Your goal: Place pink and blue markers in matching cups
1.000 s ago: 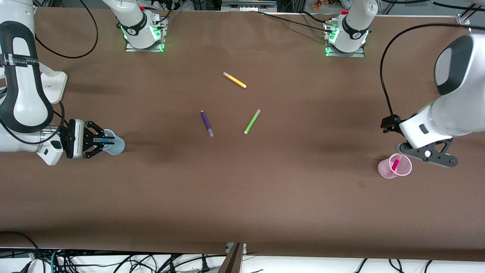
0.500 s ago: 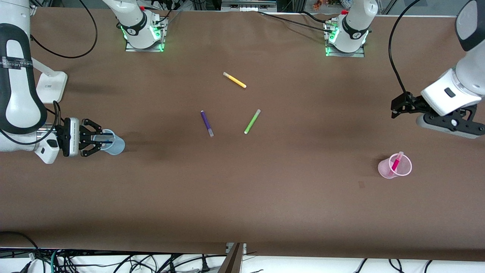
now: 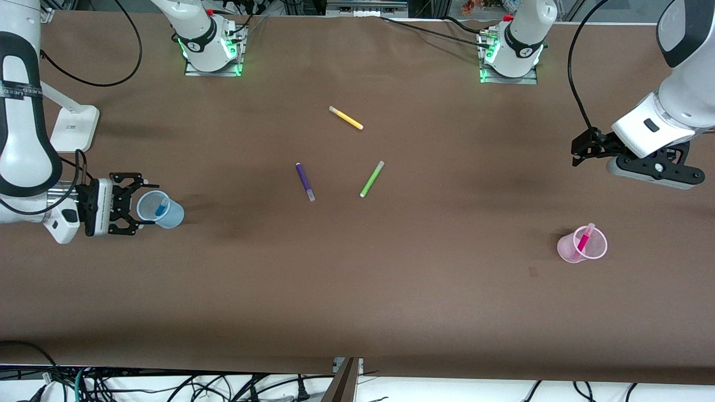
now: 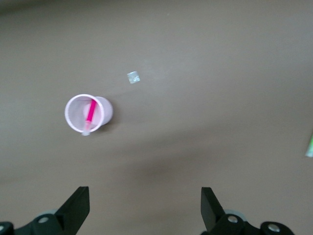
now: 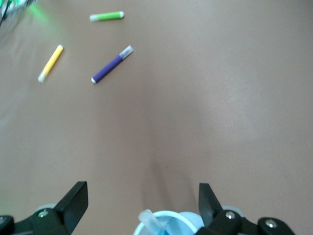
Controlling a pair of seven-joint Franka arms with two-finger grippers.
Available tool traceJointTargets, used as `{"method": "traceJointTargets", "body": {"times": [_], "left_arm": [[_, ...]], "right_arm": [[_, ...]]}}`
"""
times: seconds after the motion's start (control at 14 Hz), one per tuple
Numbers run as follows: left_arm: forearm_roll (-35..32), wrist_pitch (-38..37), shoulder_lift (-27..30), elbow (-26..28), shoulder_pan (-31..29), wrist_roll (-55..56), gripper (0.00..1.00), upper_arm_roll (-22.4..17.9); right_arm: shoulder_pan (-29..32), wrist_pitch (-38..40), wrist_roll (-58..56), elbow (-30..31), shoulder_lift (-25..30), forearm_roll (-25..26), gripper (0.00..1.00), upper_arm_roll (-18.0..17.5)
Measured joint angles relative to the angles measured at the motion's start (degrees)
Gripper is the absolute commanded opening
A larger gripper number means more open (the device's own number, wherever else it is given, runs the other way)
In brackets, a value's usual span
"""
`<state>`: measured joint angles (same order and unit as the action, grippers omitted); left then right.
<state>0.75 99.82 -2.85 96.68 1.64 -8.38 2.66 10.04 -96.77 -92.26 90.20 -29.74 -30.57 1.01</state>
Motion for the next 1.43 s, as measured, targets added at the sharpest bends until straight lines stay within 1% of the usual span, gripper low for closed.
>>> {"method": "traceJointTargets", "body": {"times": [0.14, 0.36, 0.57, 0.71, 0.86, 1.14, 1.36, 1.43], "left_arm": [[1.62, 0.00, 0.05, 0.00, -0.56, -0.01, 1.00, -0.30], [1.66, -0.52, 0.20, -0.02, -1.96, -2.41, 1.00, -0.34], [1.66, -1.09, 0.47, -0.32, -4.04, -4.34, 1.00, -0.37], [1.67, -1.12, 0.57, -0.34, -4.27, -4.48, 1.00, -0.35], [1.67, -1.14, 0.59, -0.34, -4.26, -4.48, 1.00, -0.24], [1.65, -1.26, 0.61, -0.34, -4.26, -4.64, 1.00, -0.18], [1.41, -1.71, 0.65, -0.34, -4.26, -4.85, 1.00, 0.11], [1.41, -1.79, 0.67, -0.34, -4.26, -4.85, 1.00, 0.23]], "right_arm": [[0.01, 2.07, 8.15, -2.39, 0.68, 0.13, 1.00, 0.00], [0.12, 4.71, 20.59, -5.09, 1.05, 1.50, 1.00, 0.00], [-0.10, 7.68, 34.84, -9.19, 1.06, 6.98, 1.00, -0.53], [-1.50, 10.40, 43.51, -11.82, 1.12, 10.65, 1.00, -0.86], [-3.53, 11.37, 51.28, -13.31, 1.64, 14.72, 1.00, -0.98], [-7.55, 13.24, 68.78, -13.35, 5.46, 22.30, 1.00, -1.05], [-10.19, 14.44, 82.10, -10.15, 10.44, 27.43, 1.00, -1.29], [-10.65, 14.66, 85.61, -8.66, 12.39, 28.37, 1.00, -1.61]]}}
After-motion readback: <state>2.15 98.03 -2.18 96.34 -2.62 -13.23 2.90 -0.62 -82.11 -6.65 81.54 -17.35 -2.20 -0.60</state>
